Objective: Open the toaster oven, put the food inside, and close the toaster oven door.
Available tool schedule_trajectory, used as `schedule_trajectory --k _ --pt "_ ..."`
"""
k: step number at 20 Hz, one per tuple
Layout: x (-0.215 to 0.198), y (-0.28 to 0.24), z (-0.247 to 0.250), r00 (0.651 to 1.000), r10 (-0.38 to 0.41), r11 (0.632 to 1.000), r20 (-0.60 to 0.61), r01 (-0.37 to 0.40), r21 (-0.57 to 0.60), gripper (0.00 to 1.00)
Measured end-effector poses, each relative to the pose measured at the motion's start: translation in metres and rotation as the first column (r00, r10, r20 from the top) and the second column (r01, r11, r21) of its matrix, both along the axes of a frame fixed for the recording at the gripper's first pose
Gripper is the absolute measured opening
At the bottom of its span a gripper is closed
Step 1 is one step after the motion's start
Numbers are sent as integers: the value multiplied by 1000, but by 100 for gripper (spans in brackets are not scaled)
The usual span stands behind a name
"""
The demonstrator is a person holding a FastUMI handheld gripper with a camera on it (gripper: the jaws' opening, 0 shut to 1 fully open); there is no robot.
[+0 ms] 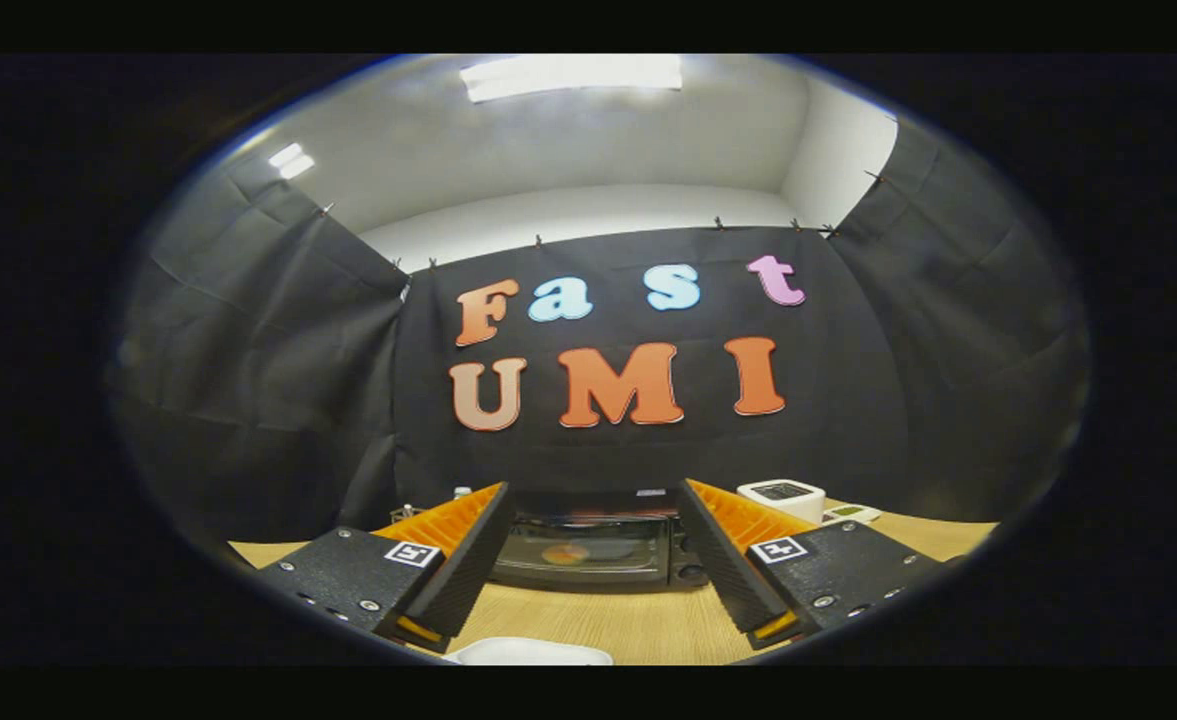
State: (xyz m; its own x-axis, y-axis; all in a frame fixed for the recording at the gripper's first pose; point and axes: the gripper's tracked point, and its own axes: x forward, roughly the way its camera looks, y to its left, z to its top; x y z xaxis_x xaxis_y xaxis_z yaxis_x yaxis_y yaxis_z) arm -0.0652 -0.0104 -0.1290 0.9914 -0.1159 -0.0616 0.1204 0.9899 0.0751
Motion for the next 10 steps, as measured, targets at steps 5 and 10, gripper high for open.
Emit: schedule_trajectory --k 5,10 --pt "3 2 -4 1000 3 1000 -15 -3 -9 97" --pt "6 4 -11 1000 4 1000 -31 -4 -4 97"
